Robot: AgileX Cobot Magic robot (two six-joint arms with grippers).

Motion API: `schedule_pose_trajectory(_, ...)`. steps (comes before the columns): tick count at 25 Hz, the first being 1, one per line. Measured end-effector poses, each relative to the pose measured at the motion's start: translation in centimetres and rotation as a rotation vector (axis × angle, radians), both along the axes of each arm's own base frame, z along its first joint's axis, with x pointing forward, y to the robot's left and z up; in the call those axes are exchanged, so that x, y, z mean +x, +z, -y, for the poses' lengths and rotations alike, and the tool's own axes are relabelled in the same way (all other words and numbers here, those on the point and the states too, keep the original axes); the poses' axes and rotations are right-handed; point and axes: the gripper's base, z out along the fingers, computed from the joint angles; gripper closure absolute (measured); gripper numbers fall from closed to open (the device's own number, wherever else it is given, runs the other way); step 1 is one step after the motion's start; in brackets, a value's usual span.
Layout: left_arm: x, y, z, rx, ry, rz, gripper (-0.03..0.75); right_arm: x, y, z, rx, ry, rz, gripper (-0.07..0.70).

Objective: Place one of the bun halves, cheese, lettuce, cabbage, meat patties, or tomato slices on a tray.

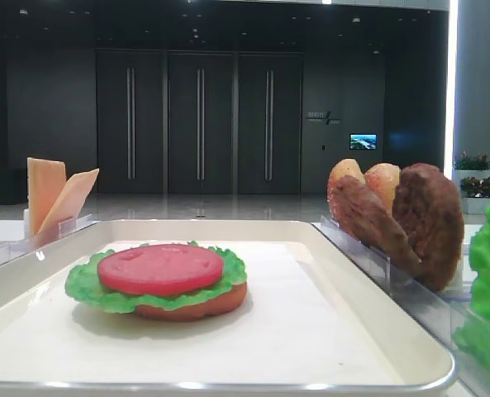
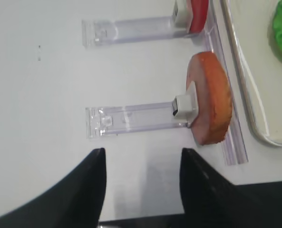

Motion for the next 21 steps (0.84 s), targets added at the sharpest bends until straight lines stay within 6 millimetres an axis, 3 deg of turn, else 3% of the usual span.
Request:
schedule_pose_trajectory(9,-4.6,0.4,-0.1,-0.005,-0.002,0.293,0.345,0.0,0.0,0.0,0.000,0.000,0.000,0.262)
schedule_pose_trajectory(21,-4.7,0.4,-0.1,-0.005,-0.002,0.298,0.388,0.0,0.0,0.0,0.001,0.001,0.000,0.262)
